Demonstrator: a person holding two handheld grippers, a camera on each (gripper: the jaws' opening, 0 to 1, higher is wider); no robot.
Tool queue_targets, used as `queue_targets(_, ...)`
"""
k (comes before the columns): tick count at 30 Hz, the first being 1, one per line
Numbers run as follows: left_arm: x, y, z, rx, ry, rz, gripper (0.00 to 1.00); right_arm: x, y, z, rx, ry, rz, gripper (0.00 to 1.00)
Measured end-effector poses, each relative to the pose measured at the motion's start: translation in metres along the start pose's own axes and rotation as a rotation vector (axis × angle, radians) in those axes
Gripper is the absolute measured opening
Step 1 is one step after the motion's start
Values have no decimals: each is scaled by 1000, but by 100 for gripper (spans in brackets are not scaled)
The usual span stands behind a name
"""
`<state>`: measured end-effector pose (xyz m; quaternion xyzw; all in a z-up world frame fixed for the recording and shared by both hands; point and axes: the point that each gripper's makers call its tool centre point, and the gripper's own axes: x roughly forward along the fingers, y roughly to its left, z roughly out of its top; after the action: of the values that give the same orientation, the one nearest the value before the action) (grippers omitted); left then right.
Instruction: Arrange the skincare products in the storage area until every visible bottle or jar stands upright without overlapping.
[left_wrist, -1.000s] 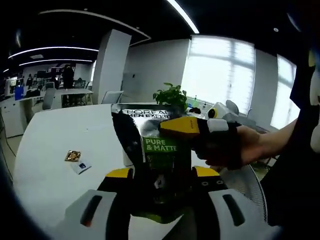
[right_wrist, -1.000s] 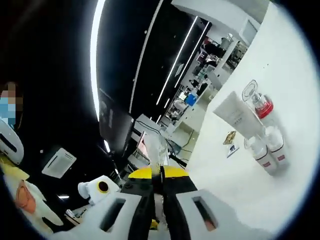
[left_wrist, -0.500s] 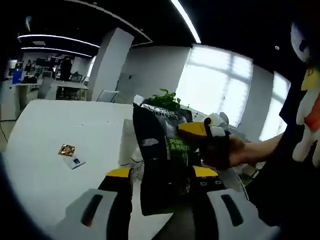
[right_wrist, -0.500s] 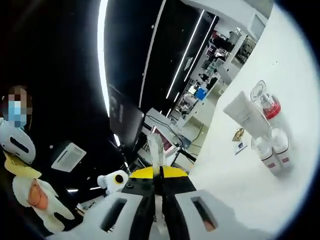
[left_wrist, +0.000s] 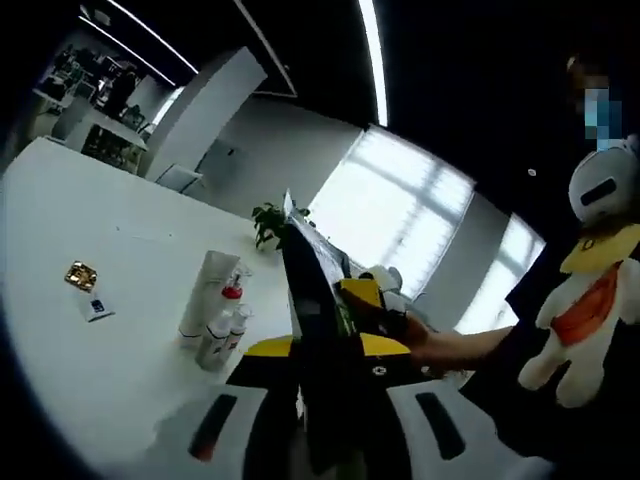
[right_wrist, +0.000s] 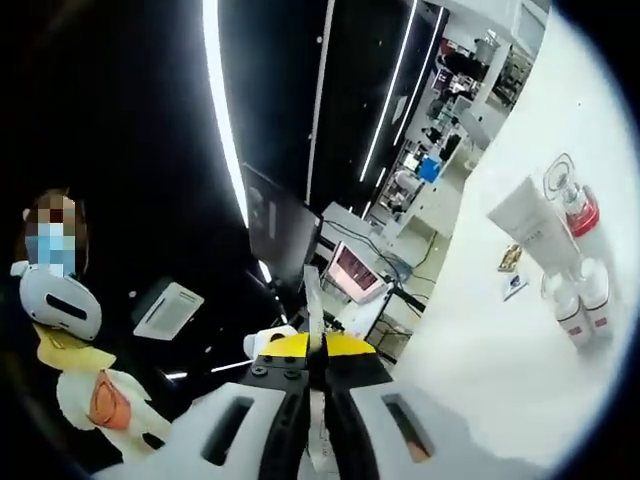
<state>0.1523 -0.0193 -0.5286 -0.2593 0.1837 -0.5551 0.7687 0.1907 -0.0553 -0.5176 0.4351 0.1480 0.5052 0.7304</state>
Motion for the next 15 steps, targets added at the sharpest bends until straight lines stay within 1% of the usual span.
queue_targets(1, -3, -4, 2, -18, -15, -25, 3, -2, -2, 2, 4, -6, -10, 2)
queue_targets(2, -2, -11, 2, -44, -23, -57, 1, -1, -2, 0, 5, 1, -11, 2)
queue_targets(3, -2, -11, -2, -50, -7, -51, 1, 1, 0, -1, 5, 3, -10, 2)
queue_targets(5, -2, -11, -3, -51, -9, -43, 0, 1, -3, -1, -15, 12, -31, 2)
queue_targets(6, -1, -9, -3, -45, -14, -20, 0, 1, -5, 0, -15, 7, -36, 2)
queue_targets(7, -1, -9, -3, -42, -17, -19, 0, 2, -5, 1, -18, -3, -37, 3)
queue_targets(8, -1, -10, -1, -40, -29, -18, 0, 2, -4, 3, -20, -21, -33, 3)
queue_targets(9, -1, -10, 6, -58, -68, -18, 0, 2, -1, 7, -17, -49, -15, 3)
queue_targets(10, -1, -12, 12, -73, -102, -27, 0, 2, 8, 13, -5, -97, 39, 4)
queue_targets(11, -1, -14, 17, -83, -124, -38, 0, 2, 13, 15, -12, -119, 65, 5)
queue_targets(12, -2, -16, 23, -89, -152, -50, 0, 1, 16, 15, -7, -133, 74, 6)
queue_targets(13, -2, -14, 24, -85, -151, -44, 0, 0, 14, 10, -15, -114, 56, 8)
queue_targets(15, -1, -12, 26, -83, -152, -34, 0, 1, 10, 4, -18, -96, 41, 12)
